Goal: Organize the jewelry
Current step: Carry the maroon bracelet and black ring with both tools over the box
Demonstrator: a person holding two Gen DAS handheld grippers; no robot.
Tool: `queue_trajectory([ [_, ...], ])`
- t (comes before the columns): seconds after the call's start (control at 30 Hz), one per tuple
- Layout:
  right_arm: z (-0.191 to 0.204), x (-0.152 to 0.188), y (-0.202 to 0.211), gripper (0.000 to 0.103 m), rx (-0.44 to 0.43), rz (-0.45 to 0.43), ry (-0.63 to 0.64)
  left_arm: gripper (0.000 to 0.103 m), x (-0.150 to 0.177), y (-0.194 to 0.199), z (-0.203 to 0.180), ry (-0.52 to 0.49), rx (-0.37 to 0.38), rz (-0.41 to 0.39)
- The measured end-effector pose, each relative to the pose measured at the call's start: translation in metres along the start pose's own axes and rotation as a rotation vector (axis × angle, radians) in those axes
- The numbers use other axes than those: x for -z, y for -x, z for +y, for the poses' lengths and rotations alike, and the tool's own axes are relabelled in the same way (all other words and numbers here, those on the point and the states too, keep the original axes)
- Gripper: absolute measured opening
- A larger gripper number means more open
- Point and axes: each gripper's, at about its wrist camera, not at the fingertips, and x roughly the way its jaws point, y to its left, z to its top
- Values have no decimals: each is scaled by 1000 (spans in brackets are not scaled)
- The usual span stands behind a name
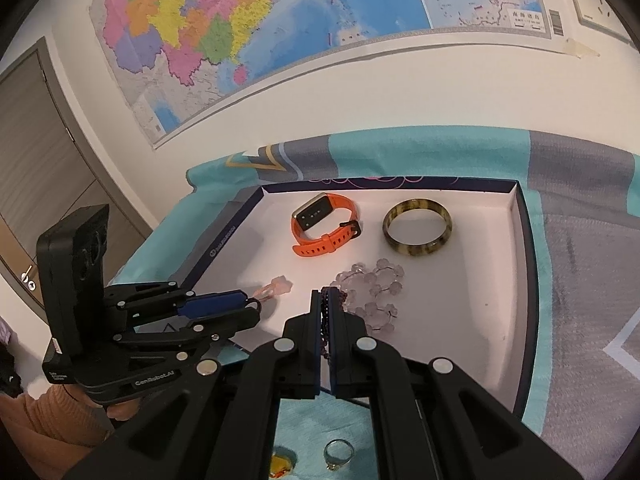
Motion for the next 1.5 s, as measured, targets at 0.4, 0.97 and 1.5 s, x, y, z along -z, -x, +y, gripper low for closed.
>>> queue_trajectory([
  [0.4,-13,0,-25,2,50,52,-8,23,-4,-8,4,15,-1,17],
  [0.97,-24,-15,-45,2,88,59,-22,23,-9,-18,8,27,0,36],
  [1.5,-33,-20,-47,2,76,51,-48,23,-19,-27,7,29,-12,39],
])
